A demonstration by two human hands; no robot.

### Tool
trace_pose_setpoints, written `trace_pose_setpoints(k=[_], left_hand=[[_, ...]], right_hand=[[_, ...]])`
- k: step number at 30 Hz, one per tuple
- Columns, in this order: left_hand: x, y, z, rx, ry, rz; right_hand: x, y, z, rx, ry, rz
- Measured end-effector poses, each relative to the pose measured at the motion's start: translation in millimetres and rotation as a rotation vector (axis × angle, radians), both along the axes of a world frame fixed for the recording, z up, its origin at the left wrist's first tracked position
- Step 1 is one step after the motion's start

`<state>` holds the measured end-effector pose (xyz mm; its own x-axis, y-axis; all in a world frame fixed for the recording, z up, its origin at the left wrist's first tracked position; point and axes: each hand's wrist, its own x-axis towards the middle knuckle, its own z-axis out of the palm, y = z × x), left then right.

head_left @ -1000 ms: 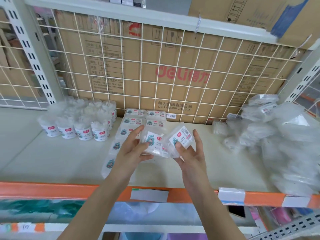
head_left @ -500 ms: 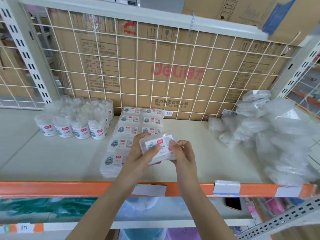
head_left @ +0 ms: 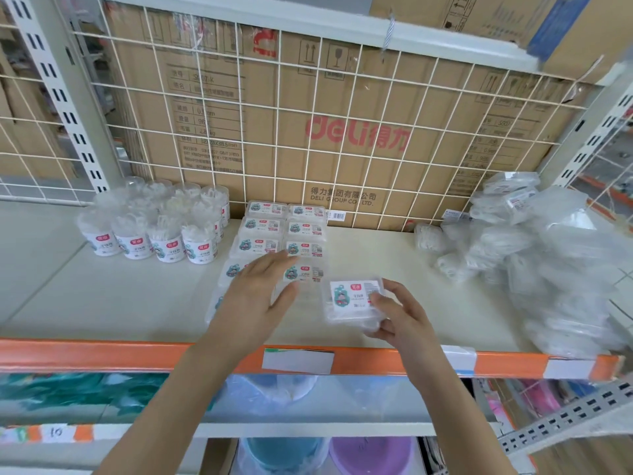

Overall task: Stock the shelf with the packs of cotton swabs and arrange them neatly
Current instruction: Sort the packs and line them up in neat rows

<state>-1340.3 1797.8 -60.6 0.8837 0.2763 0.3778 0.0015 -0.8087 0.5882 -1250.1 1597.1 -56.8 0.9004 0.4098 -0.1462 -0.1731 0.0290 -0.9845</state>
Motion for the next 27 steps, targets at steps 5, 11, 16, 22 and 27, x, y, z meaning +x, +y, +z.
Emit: trace_pose_setpoints(k=[5,11,16,22,27], left_hand=[[-7,30,-8,0.338,0.327,0.042],[-5,35,-19,0.371,0.473,-0.014],[-3,35,-24,0.420,0.467,-0.004],[-4,33,-25,0.419,0.469,-0.005],[-2,33,-25,0.391,0.463,0.006]], right_hand=[[2,5,-16,-0.163,-0.020,0.048],[1,31,-35,-0.301,-0.109,0.059],[-7,47,-39,-0.426,-0.209,0.071],[-17,42,-46,-0.507,-0.493,0.073],[-22,34,-59,-0.572,-0.740,0.217]])
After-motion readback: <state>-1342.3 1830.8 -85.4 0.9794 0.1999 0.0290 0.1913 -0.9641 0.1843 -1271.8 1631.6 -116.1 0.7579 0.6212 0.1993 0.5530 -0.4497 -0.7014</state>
